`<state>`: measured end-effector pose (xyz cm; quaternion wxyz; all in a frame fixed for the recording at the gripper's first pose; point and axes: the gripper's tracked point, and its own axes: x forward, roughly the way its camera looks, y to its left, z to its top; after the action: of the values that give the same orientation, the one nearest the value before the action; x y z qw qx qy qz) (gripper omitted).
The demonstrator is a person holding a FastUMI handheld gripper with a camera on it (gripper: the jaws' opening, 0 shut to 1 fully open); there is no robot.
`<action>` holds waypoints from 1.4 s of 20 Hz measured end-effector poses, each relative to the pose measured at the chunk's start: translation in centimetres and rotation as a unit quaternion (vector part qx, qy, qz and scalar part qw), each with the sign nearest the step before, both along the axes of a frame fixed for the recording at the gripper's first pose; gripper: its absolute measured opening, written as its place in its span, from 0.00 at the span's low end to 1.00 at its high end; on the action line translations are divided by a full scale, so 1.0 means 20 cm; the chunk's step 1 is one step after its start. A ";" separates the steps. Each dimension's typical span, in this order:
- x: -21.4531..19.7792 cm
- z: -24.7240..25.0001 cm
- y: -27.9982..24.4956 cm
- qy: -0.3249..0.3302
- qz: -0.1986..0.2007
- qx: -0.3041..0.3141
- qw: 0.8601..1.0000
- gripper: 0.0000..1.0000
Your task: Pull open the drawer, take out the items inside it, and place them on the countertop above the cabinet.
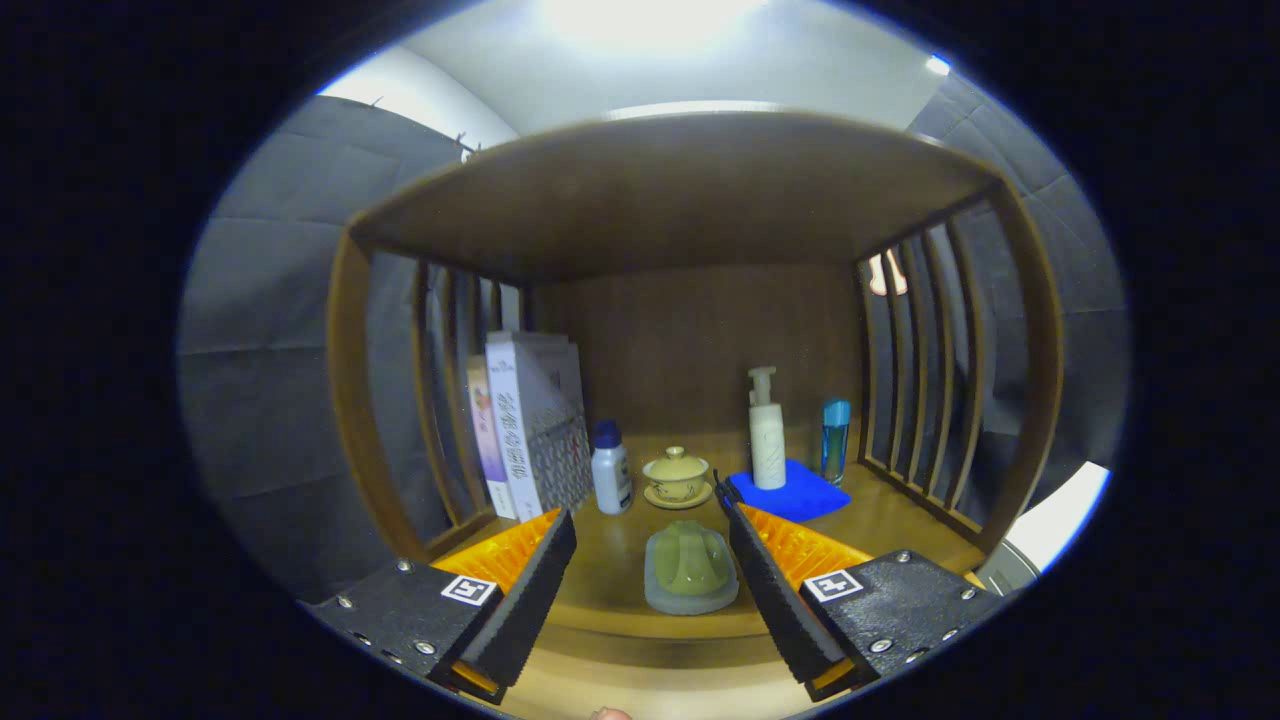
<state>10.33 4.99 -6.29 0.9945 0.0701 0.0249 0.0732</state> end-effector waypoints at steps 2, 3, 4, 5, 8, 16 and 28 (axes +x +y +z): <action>-0.17 0.03 0.00 -0.025 -0.007 -0.008 1.000 0.96; -0.26 0.02 -0.01 -0.031 -0.017 -0.010 0.999 0.96; -0.35 0.01 -0.02 -0.035 -0.023 -0.008 0.999 0.96; -0.44 -0.03 -0.01 -0.037 -0.027 -0.003 0.999 0.96; -0.69 -0.16 0.02 -0.028 -0.017 0.008 0.999 0.96; -1.00 -0.61 0.10 0.033 0.007 -0.058 0.998 0.96; -1.01 -0.93 0.06 0.109 -0.052 -0.100 0.988 0.95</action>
<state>-9.89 6.29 -24.89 0.9903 -0.0211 0.1371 0.0105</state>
